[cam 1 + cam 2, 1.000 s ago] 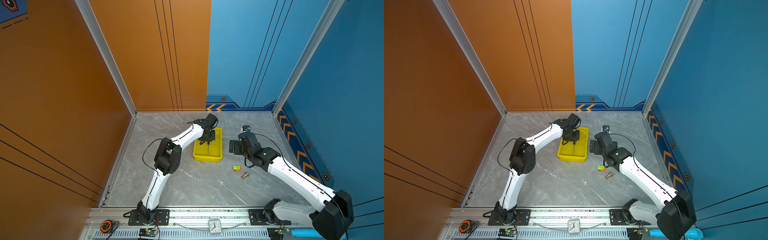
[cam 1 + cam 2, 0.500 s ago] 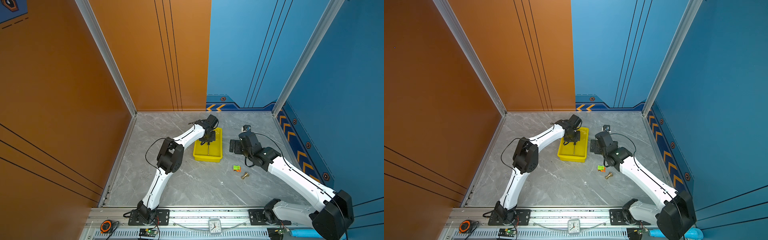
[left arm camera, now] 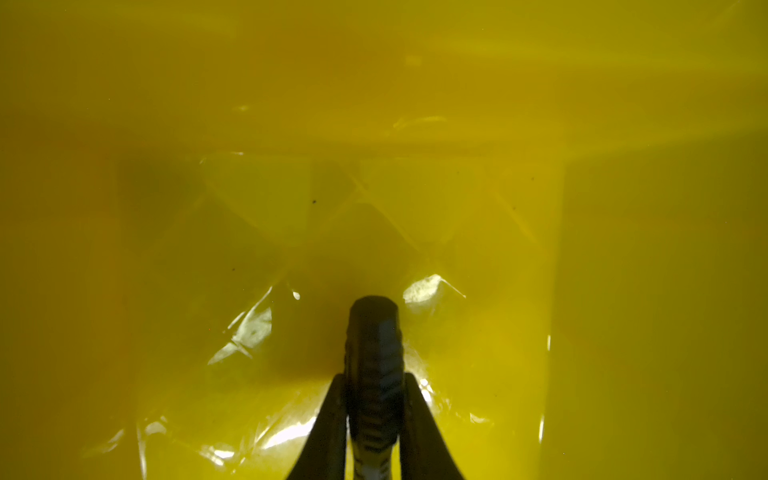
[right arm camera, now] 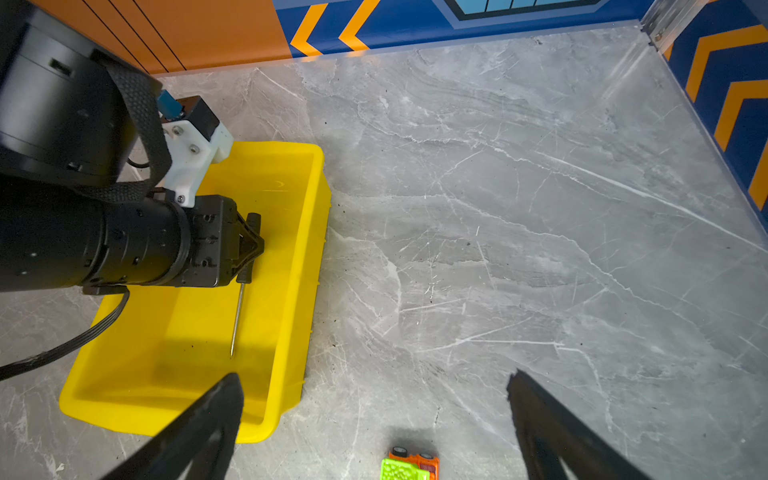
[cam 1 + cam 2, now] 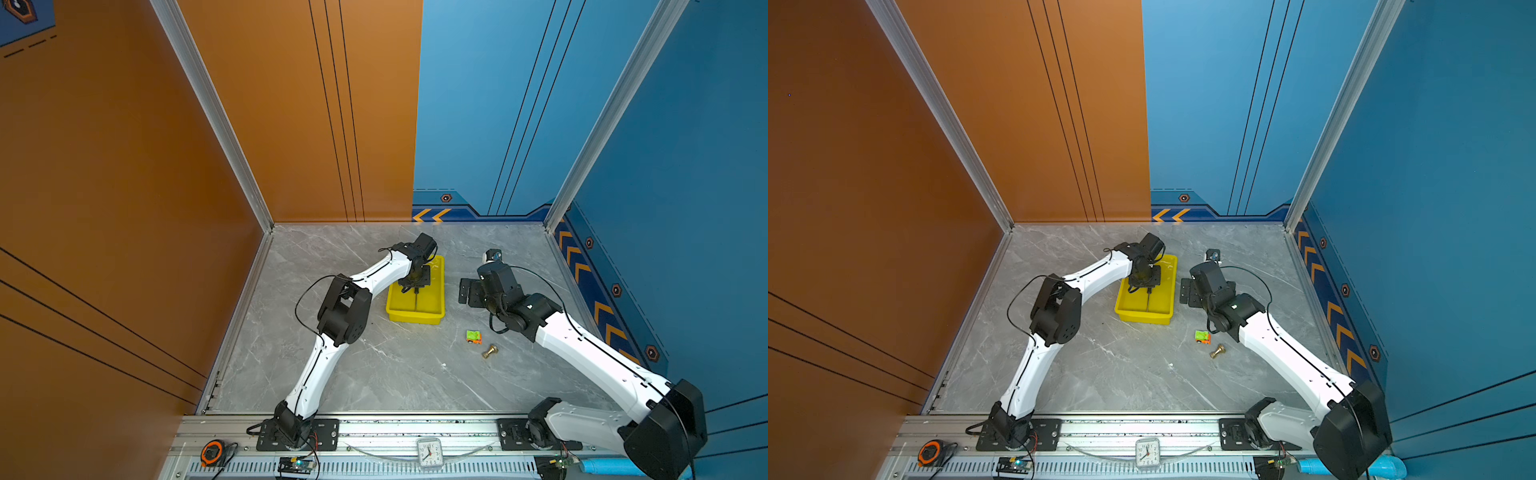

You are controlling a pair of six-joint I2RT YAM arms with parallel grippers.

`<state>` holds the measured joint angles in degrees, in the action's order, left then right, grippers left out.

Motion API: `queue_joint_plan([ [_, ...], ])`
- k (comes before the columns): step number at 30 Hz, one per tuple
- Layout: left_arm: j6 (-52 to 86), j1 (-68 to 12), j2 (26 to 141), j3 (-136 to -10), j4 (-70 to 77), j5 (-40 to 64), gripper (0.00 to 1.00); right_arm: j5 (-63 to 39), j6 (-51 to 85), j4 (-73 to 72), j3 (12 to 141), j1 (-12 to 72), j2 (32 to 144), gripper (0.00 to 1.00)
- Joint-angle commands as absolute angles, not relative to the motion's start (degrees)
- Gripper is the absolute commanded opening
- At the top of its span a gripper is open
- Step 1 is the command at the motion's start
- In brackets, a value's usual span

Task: Put the screwdriver in the bin
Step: Place the screwdriver in the bin.

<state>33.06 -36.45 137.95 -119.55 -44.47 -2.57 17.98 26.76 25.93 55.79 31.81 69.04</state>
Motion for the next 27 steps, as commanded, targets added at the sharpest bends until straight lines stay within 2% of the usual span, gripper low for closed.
queue_joint_plan([
  [1, 34.1, -36.8, 139.2, -121.4, -45.4, -3.8, 0.0, 18.6, 25.8, 25.6, 57.2, 31.4, 69.3, 1.0],
  [10, 34.8, -37.1, 139.9, -120.9, -45.4, -5.2, 0.01, 18.9, 25.7, 25.7, 57.0, 31.5, 68.9, 1.0],
  [20, 34.8, -37.3, 140.7, -120.4, -45.4, -5.7, 0.11, 19.2, 25.3, 25.7, 55.9, 31.3, 67.9, 1.0],
  [27, 34.8, -37.6, 141.1, -119.8, -45.4, -6.2, 0.13, 19.5, 25.1, 25.7, 55.4, 30.8, 66.8, 1.0],
])
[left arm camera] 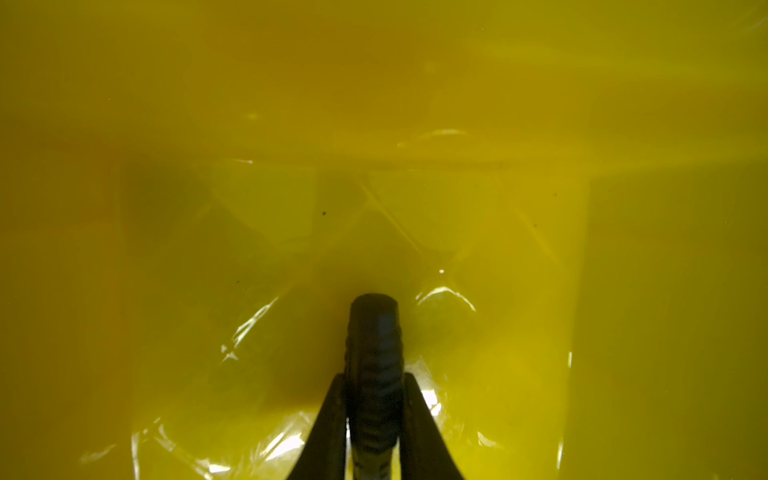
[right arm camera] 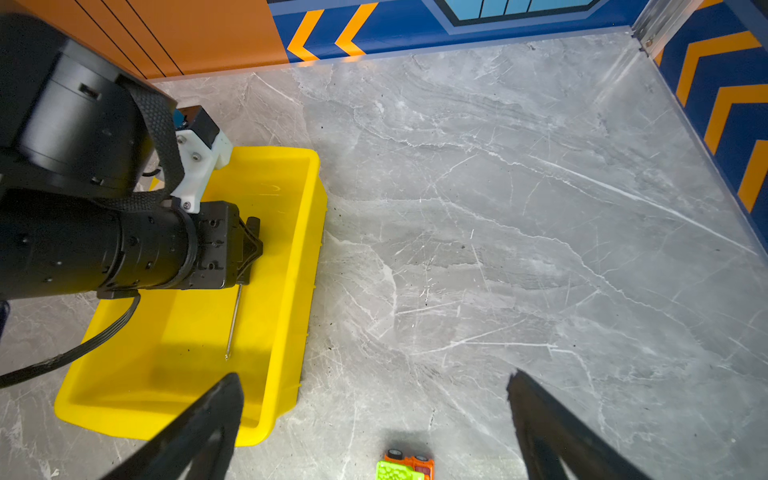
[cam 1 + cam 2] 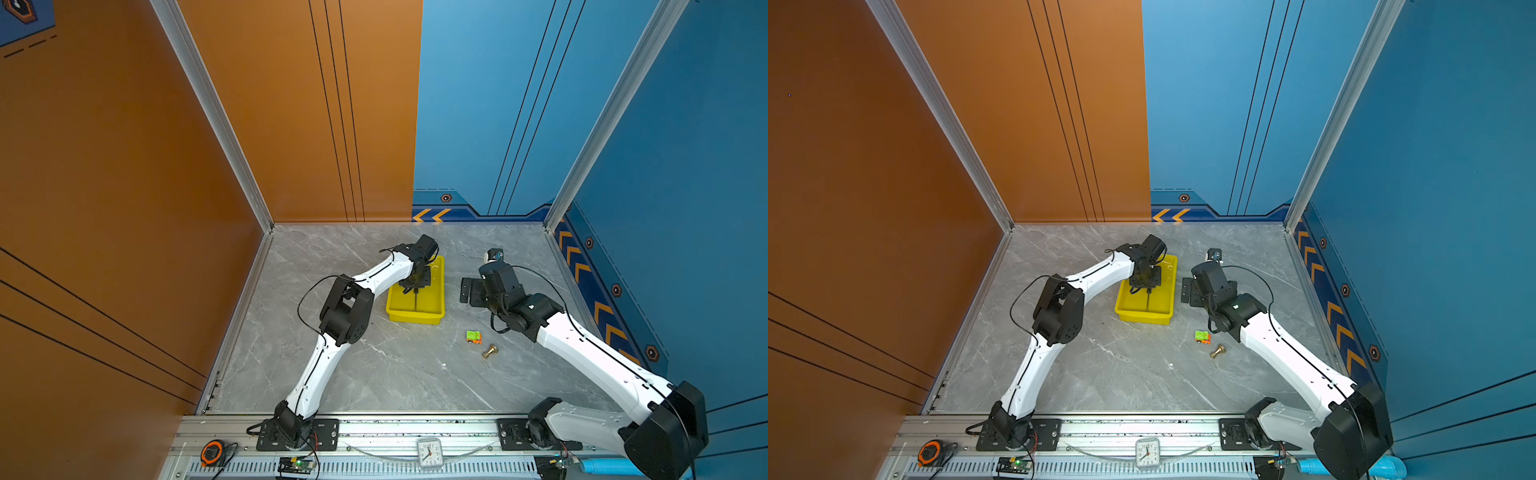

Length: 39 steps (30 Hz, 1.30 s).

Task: Put the screwdriver in the bin
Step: Place the screwdriver in the bin.

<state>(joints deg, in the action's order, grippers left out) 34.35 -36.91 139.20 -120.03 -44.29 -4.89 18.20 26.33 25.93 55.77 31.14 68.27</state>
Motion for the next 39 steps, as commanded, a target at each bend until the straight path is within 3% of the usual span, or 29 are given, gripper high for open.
queue_joint_plan([
  [1, 34.9, -37.6, 141.1, -119.6, -45.4, -6.3, 0.14, 19.6, 25.1, 25.7, 55.3, 30.8, 66.6, 1.0],
  [10, 34.7, -37.6, 140.6, -119.0, -45.4, -6.5, 0.21, 20.4, 25.2, 26.2, 54.9, 30.7, 65.0, 1.0],
  [15, 34.1, -37.6, 139.8, -118.7, -45.4, -6.6, 0.34, 21.1, 25.5, 26.5, 54.7, 30.7, 64.1, 1.0],
  [23, 33.5, -37.5, 137.9, -118.9, -45.4, -5.9, 0.44, 22.3, 25.9, 26.5, 54.9, 30.8, 63.5, 1.0],
  [35, 27.2, -37.4, 126.4, -113.1, -45.3, 1.9, 0.77, 24.0, 25.9, 26.7, 56.2, 30.5, 62.3, 1.0],
  [39, 25.0, -37.4, 119.6, -108.4, -45.0, 3.8, 0.82, 16.5, 26.5, 26.3, 56.6, 28.0, 62.7, 1.0],
])
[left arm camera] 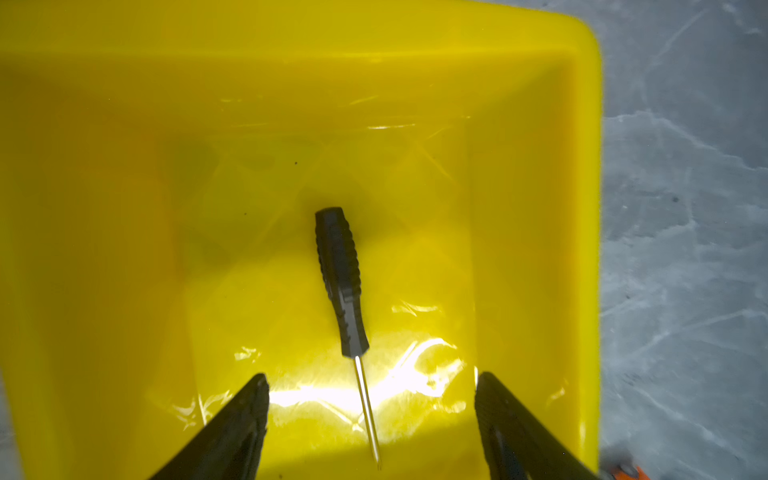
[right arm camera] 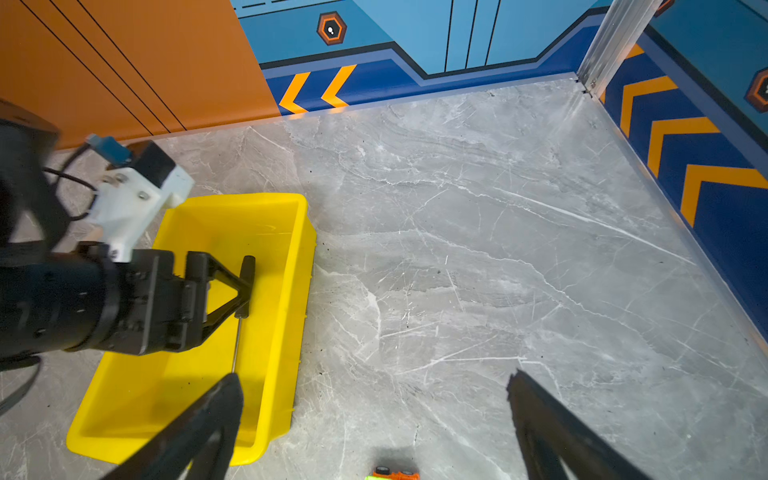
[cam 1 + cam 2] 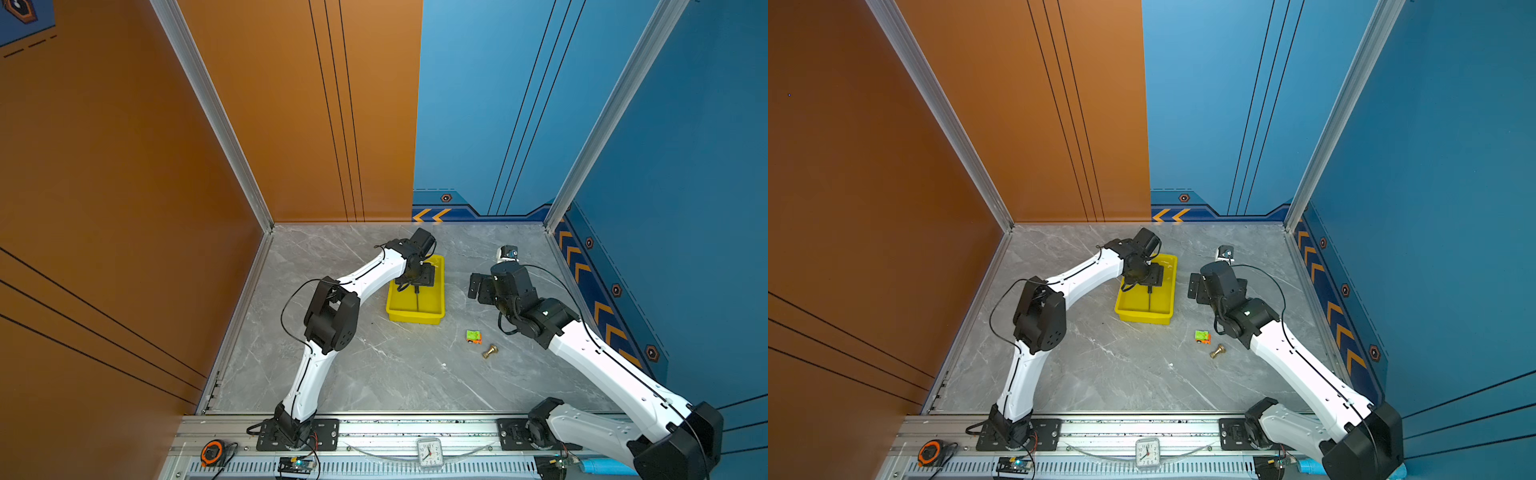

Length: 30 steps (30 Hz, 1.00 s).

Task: Put the screwdriver in the bin
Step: Place the screwdriver in the bin, then reset both arms

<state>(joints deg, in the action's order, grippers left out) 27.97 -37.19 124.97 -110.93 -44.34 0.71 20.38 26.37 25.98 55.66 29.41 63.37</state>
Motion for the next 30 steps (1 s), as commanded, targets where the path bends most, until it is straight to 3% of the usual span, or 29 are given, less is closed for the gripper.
queue_joint_plan([
  [1, 24.5, -37.3, 117.7, -106.8, -44.5, 4.0, 0.82, 15.8, 26.6, 26.6, 56.8, 27.7, 62.9, 1.0],
  [4, 23.5, -36.6, 111.2, -100.5, -42.1, 5.5, 0.84, 15.8, 26.9, 27.4, 57.3, 27.3, 63.2, 1.0],
  [7, 22.5, -35.3, 104.7, -93.7, -40.1, 5.8, 0.97, 16.5, 26.8, 28.0, 57.6, 27.2, 63.0, 1.0],
  [9, 21.9, -34.1, 100.3, -88.9, -38.9, 5.8, 0.99, 16.8, 26.8, 28.5, 57.8, 27.0, 62.8, 1.0],
  [22, 19.7, -19.2, 75.6, -62.8, -33.1, 9.5, 0.98, 17.9, 27.6, 28.4, 55.5, 25.7, 63.5, 1.0],
  [30, 17.1, -11.9, 69.0, -54.9, -33.1, 4.3, 0.98, 28.5, 26.3, 24.1, 49.3, 25.1, 58.2, 1.0],
])
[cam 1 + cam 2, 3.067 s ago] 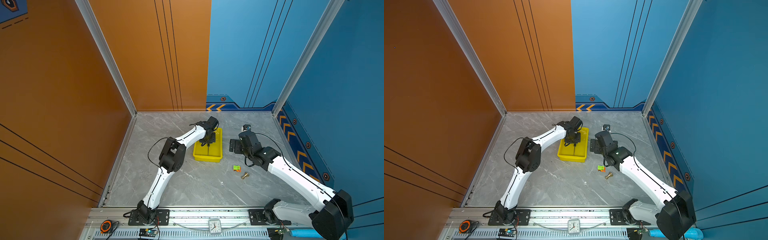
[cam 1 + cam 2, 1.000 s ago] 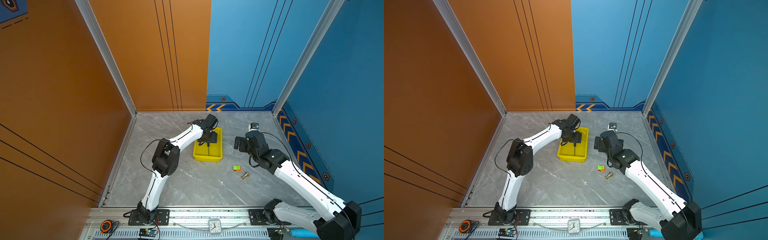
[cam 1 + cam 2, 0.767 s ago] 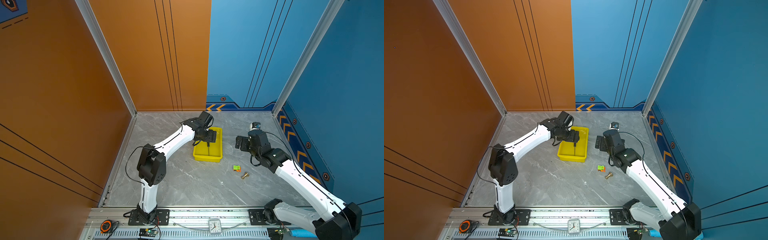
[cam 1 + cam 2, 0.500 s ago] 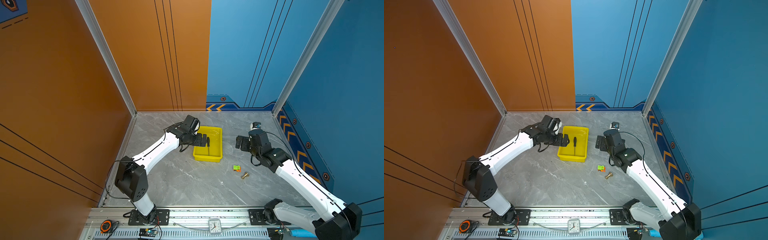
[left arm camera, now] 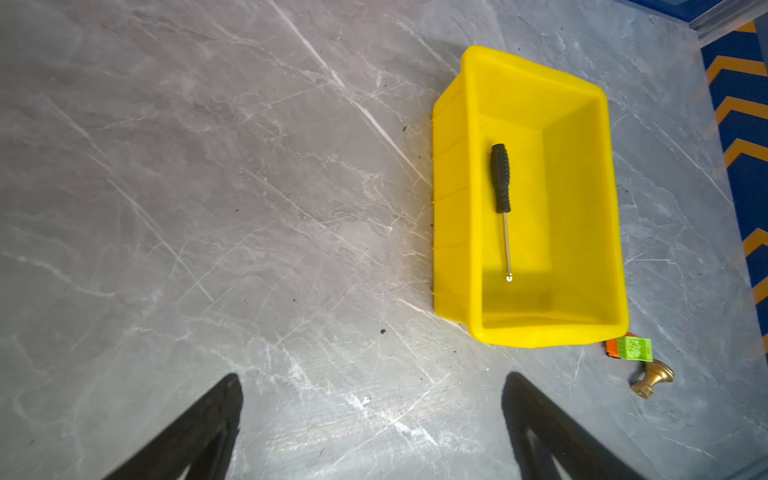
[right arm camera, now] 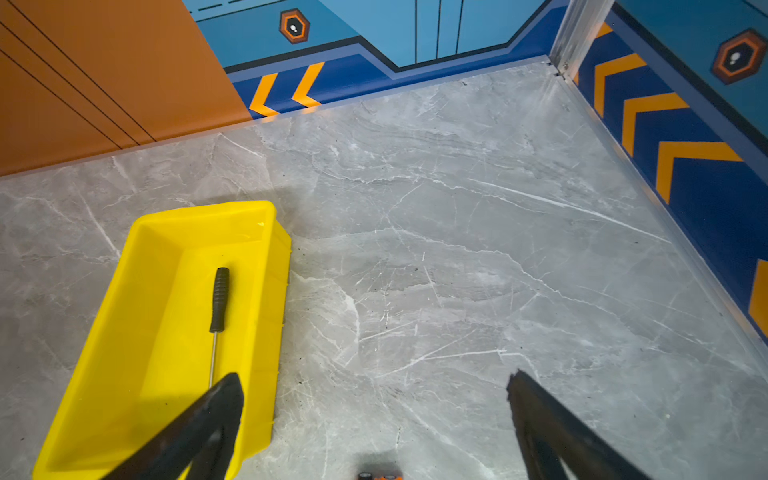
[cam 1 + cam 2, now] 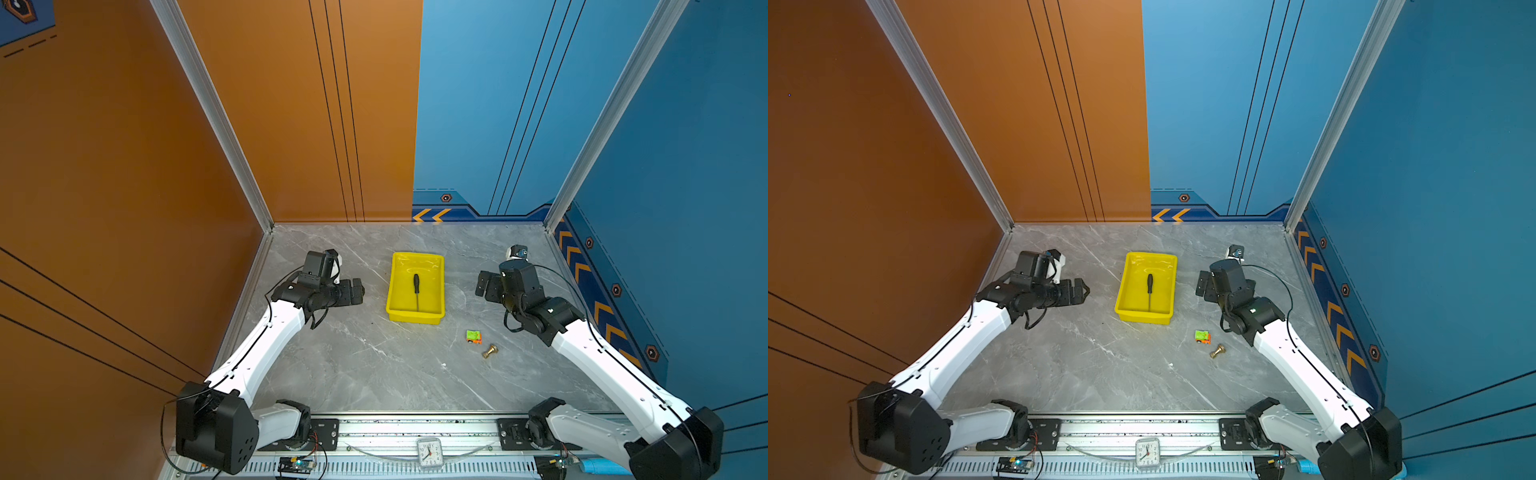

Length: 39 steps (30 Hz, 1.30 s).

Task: Put the screwdriver in the bin
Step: Reset both arms

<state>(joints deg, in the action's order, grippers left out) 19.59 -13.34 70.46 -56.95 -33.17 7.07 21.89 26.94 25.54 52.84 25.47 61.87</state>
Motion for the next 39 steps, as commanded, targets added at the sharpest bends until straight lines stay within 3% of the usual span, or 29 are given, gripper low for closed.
queue_joint_plan([
  [1, 17.0, -11.4, 68.3, -54.0, -33.1, 2.0, 0.98, 30.8, 26.4, 21.8, 46.7, 24.9, 56.0, 1.0],
  [8, 17.5, -9.0, 67.7, -49.9, -31.2, -10.5, 0.98, 32.5, 14.7, 5.0, 27.4, 22.4, 40.1, 1.0],
  [15, 17.5, -7.6, 66.9, -45.1, -26.5, -22.1, 0.98, 31.0, 7.1, -0.2, 17.5, 18.7, 35.4, 1.0],
  [21, 15.7, -7.3, 68.0, -40.4, -18.5, -29.0, 0.98, 22.8, 7.3, -11.1, 11.6, 10.4, 39.8, 1.0],
  [30, 6.8, -7.5, 67.5, -29.2, 7.8, -23.1, 0.98, 18.1, 4.7, -27.2, 10.3, 6.7, 51.7, 1.0],
  [35, 1.3, -6.8, 67.3, -17.2, 32.2, -21.8, 0.98, 16.7, 3.4, -38.1, 10.7, 5.2, 60.1, 1.0],
  [39, 0.2, -5.8, 69.9, -18.1, 34.6, -20.4, 0.98, 15.8, 3.1, -44.1, 12.2, 4.7, 66.8, 1.0],
])
